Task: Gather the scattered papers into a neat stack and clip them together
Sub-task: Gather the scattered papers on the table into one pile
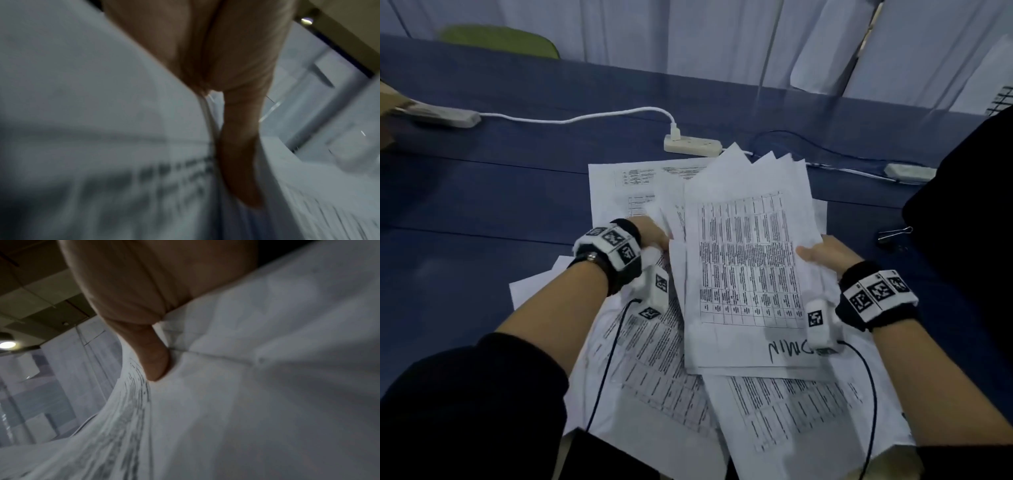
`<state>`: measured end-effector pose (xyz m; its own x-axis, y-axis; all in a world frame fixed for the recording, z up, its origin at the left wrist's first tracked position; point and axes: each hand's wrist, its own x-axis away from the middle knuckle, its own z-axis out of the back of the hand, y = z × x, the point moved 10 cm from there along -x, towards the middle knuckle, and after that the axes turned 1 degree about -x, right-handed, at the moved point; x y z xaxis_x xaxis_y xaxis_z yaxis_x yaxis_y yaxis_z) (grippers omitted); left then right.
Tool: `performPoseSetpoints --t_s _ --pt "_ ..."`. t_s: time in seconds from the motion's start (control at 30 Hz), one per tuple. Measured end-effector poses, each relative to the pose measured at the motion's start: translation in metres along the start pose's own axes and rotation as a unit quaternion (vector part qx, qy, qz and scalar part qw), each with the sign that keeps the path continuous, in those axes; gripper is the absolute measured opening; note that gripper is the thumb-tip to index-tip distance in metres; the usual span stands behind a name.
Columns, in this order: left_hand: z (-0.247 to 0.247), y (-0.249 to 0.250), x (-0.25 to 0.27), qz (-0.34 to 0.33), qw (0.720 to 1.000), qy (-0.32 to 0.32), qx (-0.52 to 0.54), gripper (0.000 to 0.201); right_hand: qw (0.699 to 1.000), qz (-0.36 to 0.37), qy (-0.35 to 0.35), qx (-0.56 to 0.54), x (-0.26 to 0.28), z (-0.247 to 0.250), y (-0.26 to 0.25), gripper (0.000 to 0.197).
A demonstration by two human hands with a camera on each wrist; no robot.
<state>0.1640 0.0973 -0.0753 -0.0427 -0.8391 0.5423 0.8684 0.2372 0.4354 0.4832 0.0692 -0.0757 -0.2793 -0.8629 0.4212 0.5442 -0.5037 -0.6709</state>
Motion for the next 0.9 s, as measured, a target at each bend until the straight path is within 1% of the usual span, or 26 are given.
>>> performPoseSetpoints --t_s 0.03,0.07,0.1,0.13,0.2,0.23,0.3,0.33,0.4,0.43,0.47,0.5,0.53,0.57,0.6,0.63,0.67,0.7,0.77,0.83,0.9 --pt "-0.01 -0.004 -0.004 -0.009 0.997 -0.052 0.053 0.046 1.0 0.003 0.003 -0.01 -0.001 0.005 0.002 0.043" --pt "-0.021 -0.011 -0.016 -0.017 0.992 -0.094 0.085 0.066 1.0 0.003 0.012 -0.015 -0.002 0.013 0.005 0.043" --pt "-0.032 -0.017 -0.023 -0.028 0.987 -0.134 0.089 0.081 0.999 0.003 0.027 -0.023 -0.004 0.02 0.008 0.043" --pt "-0.037 -0.021 -0.024 -0.039 0.984 -0.152 0.084 0.082 0.999 0.001 0.044 -0.03 -0.006 0.027 0.012 0.043" --pt "-0.038 -0.024 -0.011 -0.042 0.986 -0.147 0.063 0.066 0.997 0.001 0.072 -0.042 -0.01 0.037 0.019 0.041" --pt "-0.032 -0.023 -0.006 -0.05 0.987 -0.134 0.069 0.066 0.996 0.001 0.082 -0.045 -0.011 0.039 0.021 0.04" --pt "-0.014 -0.026 -0.002 -0.044 0.992 -0.102 0.06 0.076 0.994 0.0 0.093 -0.055 -0.014 0.04 0.025 0.038" --pt "0.003 -0.03 -0.001 -0.038 0.995 -0.075 0.05 0.083 0.993 -0.003 0.099 -0.06 -0.014 0.042 0.027 0.038" --pt "0.039 -0.043 0.003 -0.004 0.999 -0.024 0.021 0.1 0.992 -0.009 0.108 -0.06 -0.014 0.046 0.03 0.038" --pt "0.056 -0.046 0.006 0.008 1.0 -0.006 0.016 0.106 0.992 -0.011 0.11 -0.062 -0.014 0.048 0.033 0.038" --pt "0.071 -0.048 0.008 0.005 1.0 0.001 0.001 0.104 0.992 -0.017 0.109 -0.061 -0.014 0.05 0.034 0.038" --pt "0.082 -0.049 0.013 0.006 1.0 0.001 -0.031 0.098 0.992 -0.02 0.11 -0.059 -0.014 0.052 0.036 0.039" --pt "0.09 -0.058 0.01 0.022 0.998 -0.006 -0.064 0.097 0.992 -0.028 0.109 -0.052 -0.012 0.054 0.037 0.039" --pt "0.098 -0.065 0.008 0.03 0.996 -0.006 -0.088 0.088 0.992 -0.03 0.11 -0.048 -0.011 0.056 0.039 0.038" --pt "0.106 -0.068 0.009 0.034 0.994 0.008 -0.104 0.076 0.992 -0.034 0.11 -0.047 -0.01 0.058 0.039 0.038" --pt "0.111 -0.07 0.011 0.028 0.992 0.032 -0.121 0.068 0.992 -0.034 0.112 -0.048 -0.01 0.061 0.039 0.039" --pt "0.115 -0.07 0.007 0.003 0.99 0.052 -0.13 0.063 0.992 -0.036 0.113 -0.044 -0.007 0.063 0.037 0.04" --pt "0.115 -0.069 0.002 -0.021 0.987 0.071 -0.145 0.064 0.992 -0.032 0.114 -0.037 -0.007 0.066 0.035 0.041" --pt "0.103 -0.061 -0.003 -0.055 0.983 0.078 -0.156 0.07 0.992 -0.019 0.12 -0.034 -0.005 0.073 0.031 0.043" --pt "0.081 -0.049 -0.003 -0.086 0.983 0.056 -0.152 0.065 0.991 -0.009 0.131 -0.033 -0.006 0.079 0.027 0.042" --pt "0.057 -0.039 -0.002 -0.113 0.985 0.001 -0.13 0.064 0.989 0.003 0.142 -0.049 -0.008 0.082 0.024 0.04"
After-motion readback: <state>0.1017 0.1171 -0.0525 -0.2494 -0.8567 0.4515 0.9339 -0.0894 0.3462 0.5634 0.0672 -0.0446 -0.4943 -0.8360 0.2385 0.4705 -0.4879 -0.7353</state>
